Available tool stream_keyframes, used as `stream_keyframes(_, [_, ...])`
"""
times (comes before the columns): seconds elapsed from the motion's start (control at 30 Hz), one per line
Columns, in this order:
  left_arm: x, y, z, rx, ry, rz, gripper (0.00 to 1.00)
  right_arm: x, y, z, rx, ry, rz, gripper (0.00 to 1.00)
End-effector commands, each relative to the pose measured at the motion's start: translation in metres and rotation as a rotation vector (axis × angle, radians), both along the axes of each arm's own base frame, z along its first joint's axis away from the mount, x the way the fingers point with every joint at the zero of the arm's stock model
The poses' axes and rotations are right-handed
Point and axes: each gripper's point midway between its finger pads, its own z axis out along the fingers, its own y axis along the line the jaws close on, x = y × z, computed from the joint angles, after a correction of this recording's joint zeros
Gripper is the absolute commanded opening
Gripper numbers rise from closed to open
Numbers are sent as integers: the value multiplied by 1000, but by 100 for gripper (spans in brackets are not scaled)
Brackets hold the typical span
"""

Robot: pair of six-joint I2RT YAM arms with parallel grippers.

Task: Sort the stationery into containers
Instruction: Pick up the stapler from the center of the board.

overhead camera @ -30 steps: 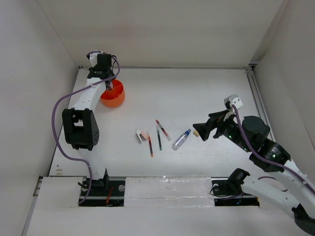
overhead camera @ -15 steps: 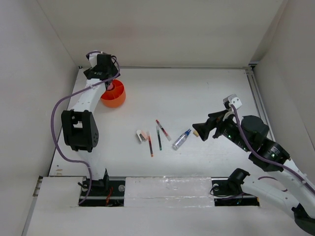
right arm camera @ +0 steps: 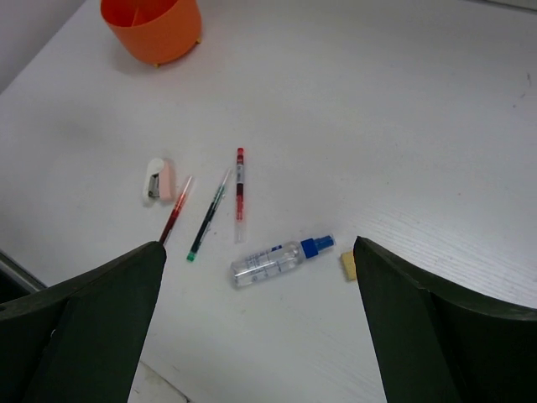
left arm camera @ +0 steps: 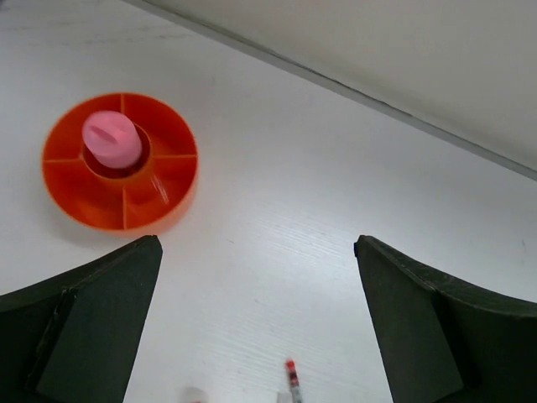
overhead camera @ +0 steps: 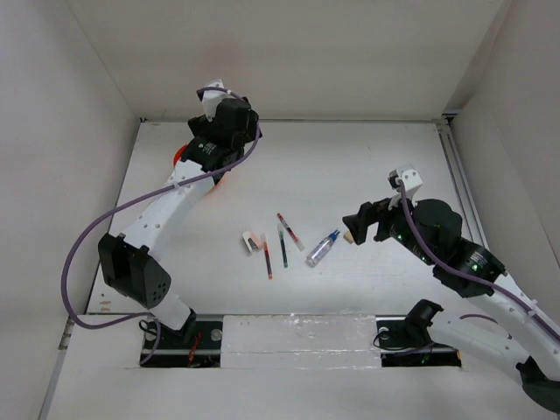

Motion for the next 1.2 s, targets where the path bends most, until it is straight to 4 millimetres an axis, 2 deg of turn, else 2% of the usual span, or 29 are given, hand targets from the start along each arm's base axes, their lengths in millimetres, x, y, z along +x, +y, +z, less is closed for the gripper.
stream_keyframes(0.0, [-24,-1,-14,-62,50,19,99,-1,-17,40,55,-91,-58,100])
stream_keyframes(0.03, [-30,-2,-16,-93,55,10,99,0,-19,44,61,-100,-69,100])
stream_keyframes(0.07, [-37,-11,-25,-149,73,-3,99,0,-22,41,47,-90,-81,100])
stream_keyframes(0.1, [-42,-12,-34,-165,93,-8,99,1,-26,38,35,-85,-100,100])
stream_keyframes(0.13, [-54,-9,-52,-167,130,-10,99,1,-26,38,35,-85,-100,100])
stream_keyframes(0.2, [-63,-13,-67,-214,147,-21,99,1,-26,38,35,-85,-100,100])
stream_keyframes(0.23, [-73,-10,-90,-195,198,-22,99,1,-26,38,35,-85,-100,100])
stream_keyframes(0.27, [-76,-11,-96,-212,205,-22,99,1,-26,38,35,-85,-100,100])
stream_keyframes(0.33, [-83,-16,-113,-222,246,-50,99,1,-20,33,33,-76,-78,100])
stream_keyframes(0.37, [-93,-26,-127,-200,292,-65,99,2,-19,36,41,-83,-78,100])
stream_keyframes(0.4, [-102,-25,-136,-171,324,-57,99,3,-15,29,29,-68,-66,100])
stream_keyframes(0.47, [-113,-24,-157,-133,366,-37,99,2,-12,31,46,-67,-53,100])
stream_keyframes(0.6, [-127,-20,-184,-139,422,-22,99,2,1,24,48,-50,1,100])
stream_keyframes(0.7, [-133,-18,-195,-145,438,-21,99,1,6,24,61,-55,26,100])
stream_keyframes(0.73, [-133,-18,-192,-158,428,-16,99,1,10,16,50,-36,42,100])
stream_keyframes(0.8, [-135,-17,-194,-166,429,-8,99,0,19,19,65,-40,78,100])
stream_keyframes(0.9, [-140,-21,-200,-186,444,-29,99,1,28,10,56,-14,115,100])
stream_keyframes(1.0, [-140,-24,-202,-194,451,-38,99,3,30,5,50,-7,115,100])
stream_keyframes(1.07, [-139,-24,-205,-197,457,-31,99,4,32,10,62,-22,115,100])
stream_keyframes(1.17, [-139,-24,-205,-197,457,-31,99,7,36,1,50,-2,125,100])
